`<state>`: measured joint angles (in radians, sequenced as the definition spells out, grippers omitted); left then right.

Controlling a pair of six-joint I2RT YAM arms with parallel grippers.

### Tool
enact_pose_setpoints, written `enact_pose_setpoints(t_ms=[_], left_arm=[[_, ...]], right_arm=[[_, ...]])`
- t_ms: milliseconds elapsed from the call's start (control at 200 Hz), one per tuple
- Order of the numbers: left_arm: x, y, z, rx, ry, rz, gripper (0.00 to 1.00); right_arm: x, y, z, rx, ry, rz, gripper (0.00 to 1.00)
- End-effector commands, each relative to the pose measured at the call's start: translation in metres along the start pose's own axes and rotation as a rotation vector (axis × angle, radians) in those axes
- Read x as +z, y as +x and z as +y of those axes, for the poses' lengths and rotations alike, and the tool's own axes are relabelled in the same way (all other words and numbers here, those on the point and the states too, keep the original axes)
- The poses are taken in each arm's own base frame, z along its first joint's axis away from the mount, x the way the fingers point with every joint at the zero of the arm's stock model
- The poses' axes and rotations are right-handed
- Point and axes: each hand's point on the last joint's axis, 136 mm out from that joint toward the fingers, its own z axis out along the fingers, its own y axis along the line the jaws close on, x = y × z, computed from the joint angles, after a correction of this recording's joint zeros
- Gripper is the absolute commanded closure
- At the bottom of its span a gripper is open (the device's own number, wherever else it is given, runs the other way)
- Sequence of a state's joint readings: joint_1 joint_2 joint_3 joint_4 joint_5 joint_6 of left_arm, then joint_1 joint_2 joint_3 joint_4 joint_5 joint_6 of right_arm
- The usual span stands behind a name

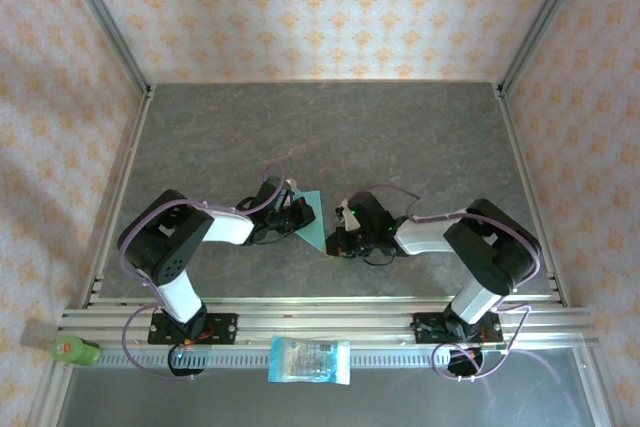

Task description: Fold a paper plane with a square sheet of paper (pick it up from the middle)

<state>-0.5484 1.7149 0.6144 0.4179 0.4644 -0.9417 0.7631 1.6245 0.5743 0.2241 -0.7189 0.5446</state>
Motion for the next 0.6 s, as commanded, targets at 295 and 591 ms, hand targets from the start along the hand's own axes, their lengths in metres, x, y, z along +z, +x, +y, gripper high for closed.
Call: enact_pose_setpoints(t_ms=[295, 591], left_arm=[[0.0, 0.012, 0.041, -0.022, -0.135, 0.016, 0.95], [0.001, 0.012, 0.041, -0.025, -0.13, 0.017, 0.95]], right_arm=[[-0.031, -0.001, 0.026, -0.012, 0.025, -0.013, 1.0], [-0.003, -0.041, 0.047, 0.001, -0.035, -0.051, 1.0]])
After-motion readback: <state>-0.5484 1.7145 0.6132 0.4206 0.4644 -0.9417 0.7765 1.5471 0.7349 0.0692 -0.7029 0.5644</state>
